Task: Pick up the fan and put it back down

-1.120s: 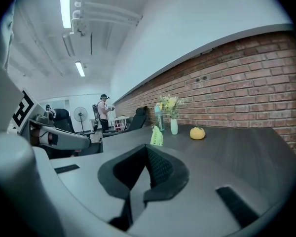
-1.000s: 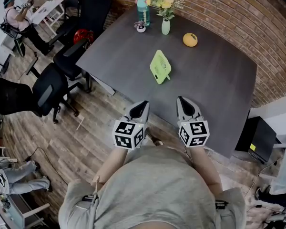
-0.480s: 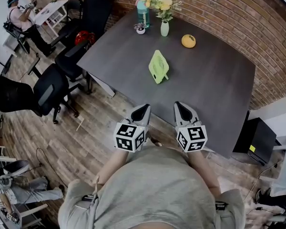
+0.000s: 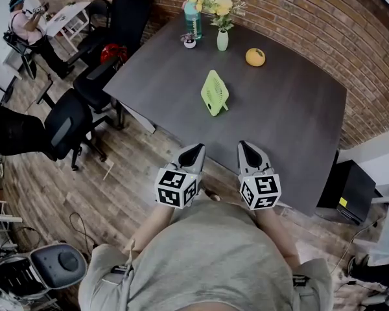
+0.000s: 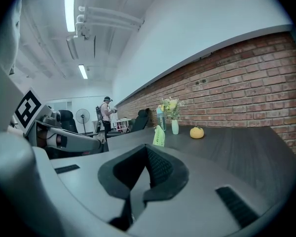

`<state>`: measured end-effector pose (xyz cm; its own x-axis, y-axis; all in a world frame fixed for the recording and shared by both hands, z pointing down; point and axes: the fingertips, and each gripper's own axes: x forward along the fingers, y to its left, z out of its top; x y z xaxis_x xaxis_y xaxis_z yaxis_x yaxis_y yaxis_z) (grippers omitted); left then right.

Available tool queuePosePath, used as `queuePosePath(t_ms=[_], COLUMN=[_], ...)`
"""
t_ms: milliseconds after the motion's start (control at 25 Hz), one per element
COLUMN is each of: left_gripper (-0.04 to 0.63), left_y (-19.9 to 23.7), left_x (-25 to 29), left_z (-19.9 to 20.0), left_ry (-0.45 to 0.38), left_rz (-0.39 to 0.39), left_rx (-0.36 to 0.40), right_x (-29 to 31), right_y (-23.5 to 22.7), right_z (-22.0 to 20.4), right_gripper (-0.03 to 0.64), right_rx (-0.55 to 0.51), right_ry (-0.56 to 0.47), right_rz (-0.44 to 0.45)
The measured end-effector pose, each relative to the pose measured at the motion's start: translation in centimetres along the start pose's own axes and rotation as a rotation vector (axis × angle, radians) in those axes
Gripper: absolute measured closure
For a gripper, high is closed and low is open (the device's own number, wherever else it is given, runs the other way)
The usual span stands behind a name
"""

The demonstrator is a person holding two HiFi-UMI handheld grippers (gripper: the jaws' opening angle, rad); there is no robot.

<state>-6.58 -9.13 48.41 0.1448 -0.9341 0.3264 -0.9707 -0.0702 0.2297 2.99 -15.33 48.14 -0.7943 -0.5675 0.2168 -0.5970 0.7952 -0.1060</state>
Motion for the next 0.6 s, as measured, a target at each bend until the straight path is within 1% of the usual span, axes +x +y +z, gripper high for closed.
queuePosePath(t_ms=[600], left_gripper=[0.571], left_y=[1.2], left_x=[-0.6], left_z=[-0.4], left_ry=[0.009], left_rz=[0.006], left_rx=[0.003], right_x=[0.7], right_y=[0.8], right_z=[-0.2], right_gripper=[0.615], right_rx=[0.007], right_ry=[-0.002], right_rz=[0.006])
